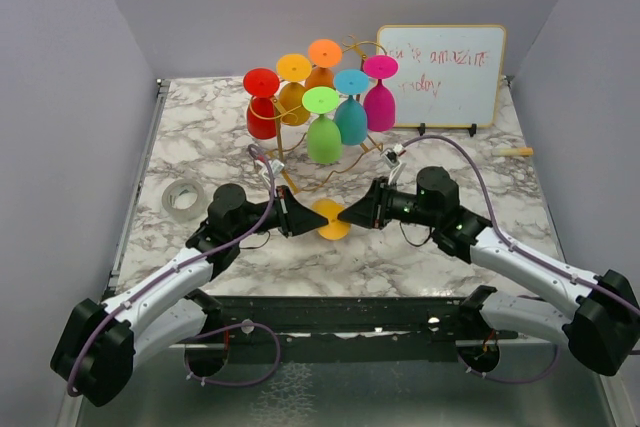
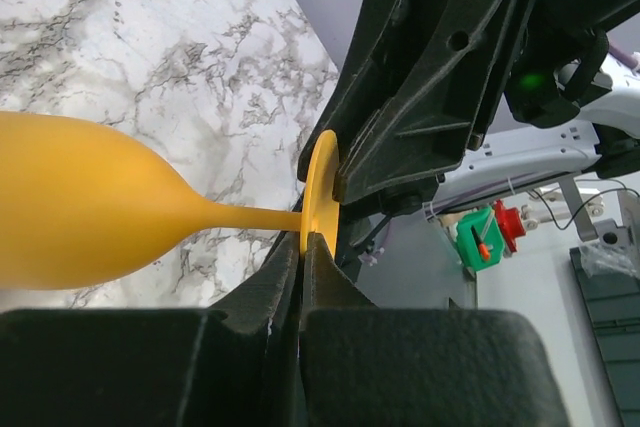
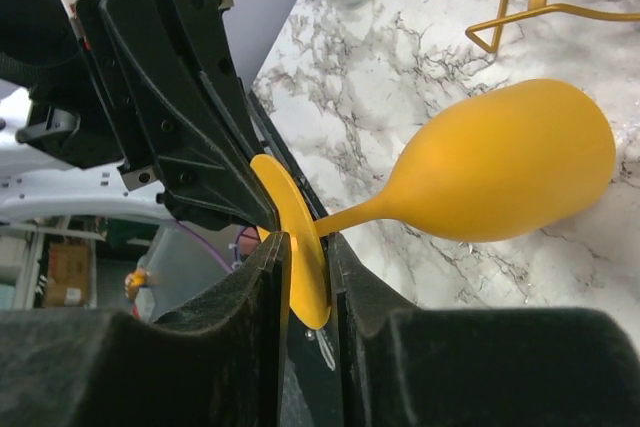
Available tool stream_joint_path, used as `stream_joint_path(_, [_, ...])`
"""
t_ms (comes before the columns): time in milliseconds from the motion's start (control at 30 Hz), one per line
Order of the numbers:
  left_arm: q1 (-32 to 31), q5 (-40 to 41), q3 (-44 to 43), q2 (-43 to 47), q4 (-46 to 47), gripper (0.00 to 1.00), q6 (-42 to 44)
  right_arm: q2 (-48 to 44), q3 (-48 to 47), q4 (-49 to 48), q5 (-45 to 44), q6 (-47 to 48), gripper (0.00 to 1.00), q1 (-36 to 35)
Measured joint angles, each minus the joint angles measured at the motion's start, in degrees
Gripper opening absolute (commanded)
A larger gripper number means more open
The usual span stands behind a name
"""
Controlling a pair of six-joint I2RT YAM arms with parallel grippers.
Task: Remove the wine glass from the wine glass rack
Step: Place the wine glass at the center of the board.
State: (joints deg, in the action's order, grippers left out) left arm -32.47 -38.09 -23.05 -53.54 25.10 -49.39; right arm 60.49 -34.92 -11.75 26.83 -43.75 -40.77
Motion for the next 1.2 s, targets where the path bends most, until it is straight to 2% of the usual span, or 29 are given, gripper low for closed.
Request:
stream_joint_path(233, [-0.28,-0.66,-1.03,0.68,0.11,0.00,0.57,0.11,-2.36,1.88,6.10,5.33,0.43,-0.13])
stream_joint_path(700, [-0.28,-4.44,-3.37,1.95,0.11,0.00,1.18,-1.60,-2.91,2.32,13.35,8.70,0.45,-0.15])
stream_joint_path(800, [-0.28,-5.29,-3.52,1.99,0.09,0.00,1.53,-1.70,-2.95,2.10,14.45,8.74,0.38,-0.15])
stream_joint_path(933, [-0.28,-6.19,-3.54,1.99,0.13,0.00,1.60,-2.14,-2.95,2.10,14.67,8.90,0.15,0.98])
stream_joint_path(1033, [-0.28,-6.82,-3.96,2.01,0.33,0.00,1.70,-2.60,-2.60,0.55,17.20,8.15,0.04,4.46])
stream_joint_path(1100, [-0.28,-6.99,-4.44,1.99,0.31,0.00,1.73,-2.80,-2.08,-2.01,20.02,7.02,0.01,6.25])
stream_joint_path(1200, [-0.50,-8.07,-5.25,1.99,0.50,0.10,1.86,-2.78,-1.95,-4.20,23.30,6.08,0.00,6.95])
